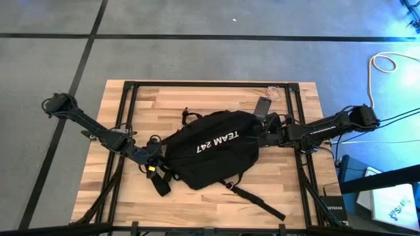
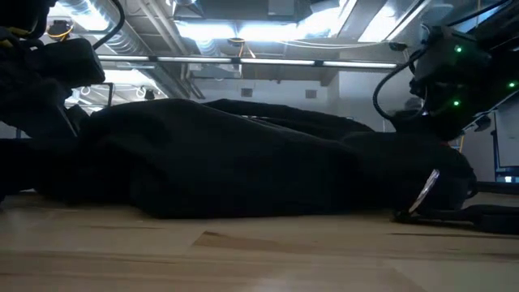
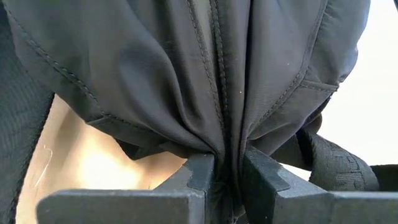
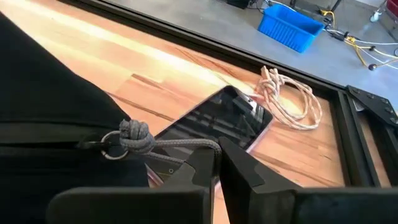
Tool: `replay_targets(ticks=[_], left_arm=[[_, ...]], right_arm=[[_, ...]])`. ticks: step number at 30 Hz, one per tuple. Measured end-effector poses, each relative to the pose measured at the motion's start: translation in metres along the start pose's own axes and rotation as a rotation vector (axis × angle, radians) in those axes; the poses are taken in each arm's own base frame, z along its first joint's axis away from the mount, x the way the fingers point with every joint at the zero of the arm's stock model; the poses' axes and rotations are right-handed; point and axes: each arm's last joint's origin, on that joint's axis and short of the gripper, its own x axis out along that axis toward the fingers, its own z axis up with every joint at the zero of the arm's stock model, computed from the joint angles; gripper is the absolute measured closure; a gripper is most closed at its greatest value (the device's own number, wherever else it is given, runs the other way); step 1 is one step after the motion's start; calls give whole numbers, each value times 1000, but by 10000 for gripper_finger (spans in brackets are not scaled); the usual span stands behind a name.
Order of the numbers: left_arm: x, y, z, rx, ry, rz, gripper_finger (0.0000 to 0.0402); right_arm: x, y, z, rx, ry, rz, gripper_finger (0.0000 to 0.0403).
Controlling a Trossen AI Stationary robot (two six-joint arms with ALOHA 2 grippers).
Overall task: Unpack backpack
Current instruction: Open the black backpack
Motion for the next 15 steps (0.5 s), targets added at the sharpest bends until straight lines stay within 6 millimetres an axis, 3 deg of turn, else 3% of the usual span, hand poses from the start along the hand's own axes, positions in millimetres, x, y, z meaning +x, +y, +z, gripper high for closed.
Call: replay_targets(ticks=[15], left_arm=[[0,1,1,20,-30,39,359]], right_arm=[[-1,-12,-6,-14,57,-66,403]])
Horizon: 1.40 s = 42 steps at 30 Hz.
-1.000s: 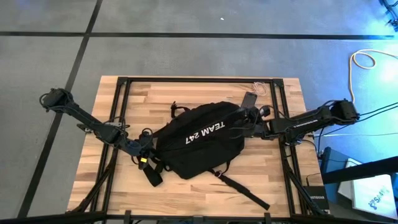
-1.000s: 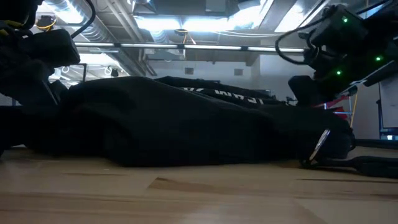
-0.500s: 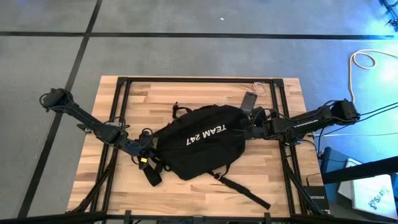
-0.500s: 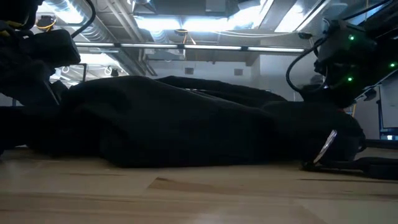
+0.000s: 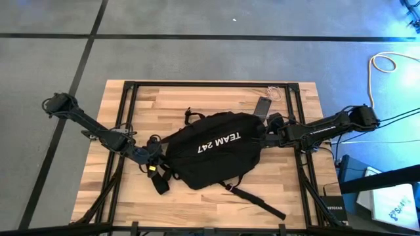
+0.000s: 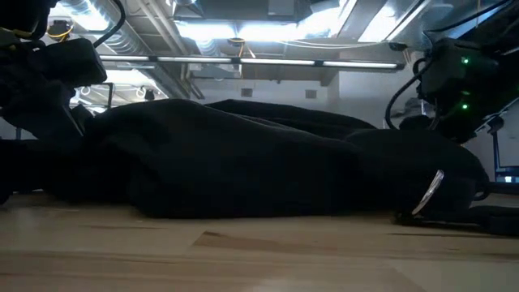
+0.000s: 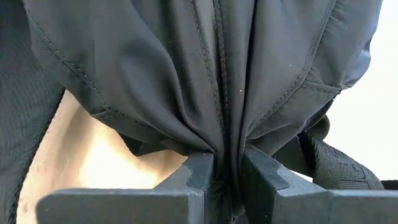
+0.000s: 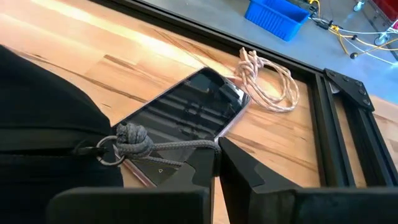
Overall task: Unpack backpack
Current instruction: Open the black backpack
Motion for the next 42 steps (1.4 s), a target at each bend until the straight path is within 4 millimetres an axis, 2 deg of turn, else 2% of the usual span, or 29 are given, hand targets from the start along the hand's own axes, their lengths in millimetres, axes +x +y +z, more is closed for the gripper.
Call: replay_targets(ticks=[21,33,39,42], left_arm=[[0,1,1,26,-28,39,359],[0,4,2,35,-89,129,359],[0,4,2,30,-95,131,358],[0,4,3,33,-104,143,337]], right_arm=[[0,-2,-2,-29,23,-9,403],[15,-12,-33,34,42,44,403],[15,-7,-31,37,17,74,402],[15,0,-27,37,0,124,398]])
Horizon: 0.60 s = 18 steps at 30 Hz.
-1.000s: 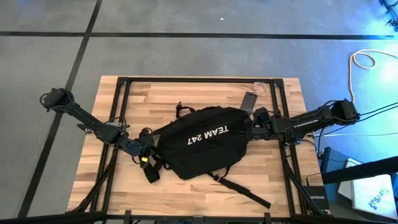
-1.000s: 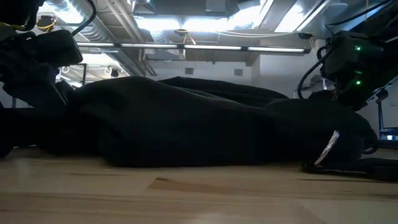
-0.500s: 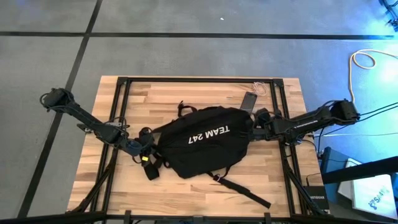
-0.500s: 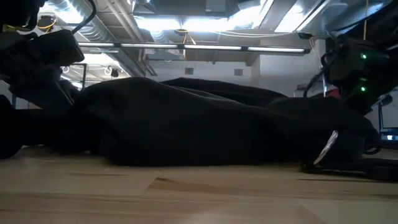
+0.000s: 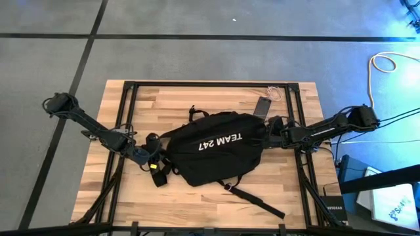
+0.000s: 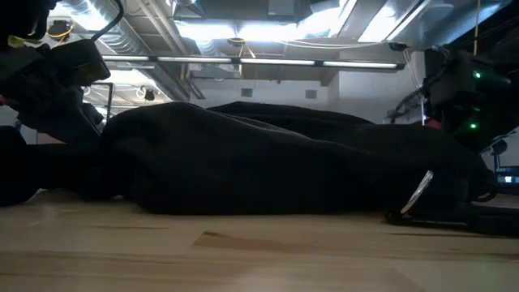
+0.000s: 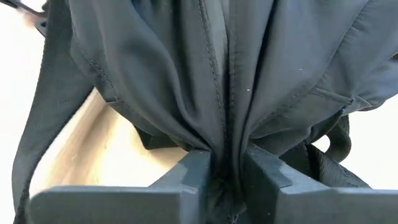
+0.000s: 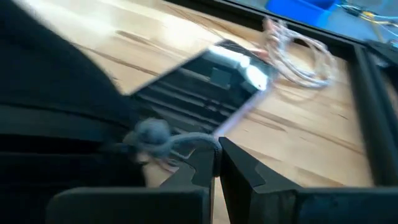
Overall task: Unpack backpack
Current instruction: Open the black backpack
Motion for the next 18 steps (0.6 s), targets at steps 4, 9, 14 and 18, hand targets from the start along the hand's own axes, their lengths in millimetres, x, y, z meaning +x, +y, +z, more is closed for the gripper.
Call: replay_targets(ticks=[4,9,14,18], left_arm=[[0,1,1,-14,-37,50,270],[0,3,3,-54,-88,114,165],[-1,3,8,-14,-192,194,96],[-4,-3,21,34,-323,209,87]], right_arm=[[0,7,4,-24,-25,52,361],[-1,11,7,-33,-47,78,260],[-3,19,17,5,-84,110,137],[-15,39,46,-19,-109,198,55]])
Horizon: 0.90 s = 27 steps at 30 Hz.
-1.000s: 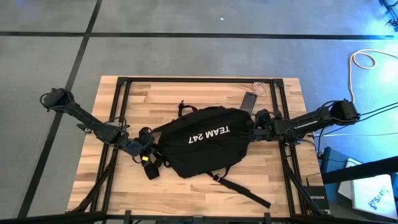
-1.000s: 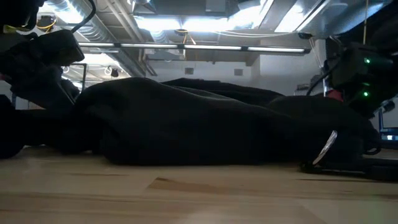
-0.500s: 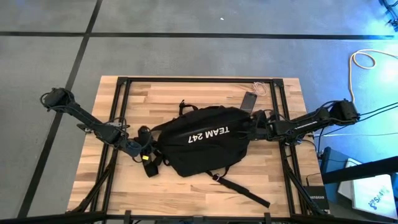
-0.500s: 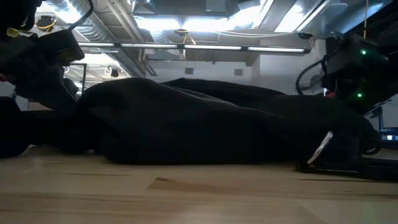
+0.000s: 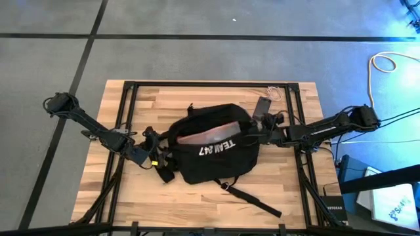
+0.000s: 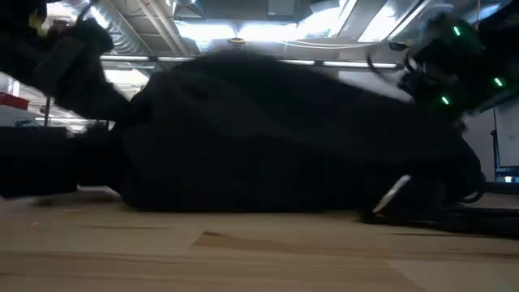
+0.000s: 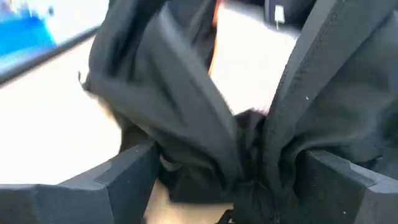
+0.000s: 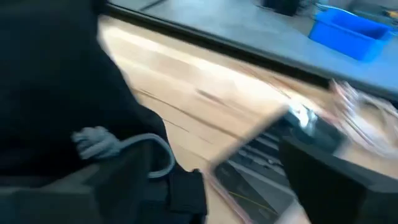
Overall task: Unpack backpack
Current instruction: Open the black backpack
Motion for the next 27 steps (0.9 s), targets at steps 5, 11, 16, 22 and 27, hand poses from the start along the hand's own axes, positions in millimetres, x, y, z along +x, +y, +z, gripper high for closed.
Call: replay_targets(ticks=[5,11,16,22,27], left_arm=[[-1,-6,19,14,-150,-14,86],[0,-5,25,-47,-182,-10,86],[4,-7,19,-40,-160,0,86],[16,-8,9,-66,-114,39,86],[24,-11,4,-148,-114,46,86]], right_arm=[[-9,26,41,-50,3,172,8],[-15,40,61,-30,-2,334,33],[-14,43,62,-15,-3,360,42],[-13,45,62,-6,-2,382,43],[-10,50,59,31,10,390,43]])
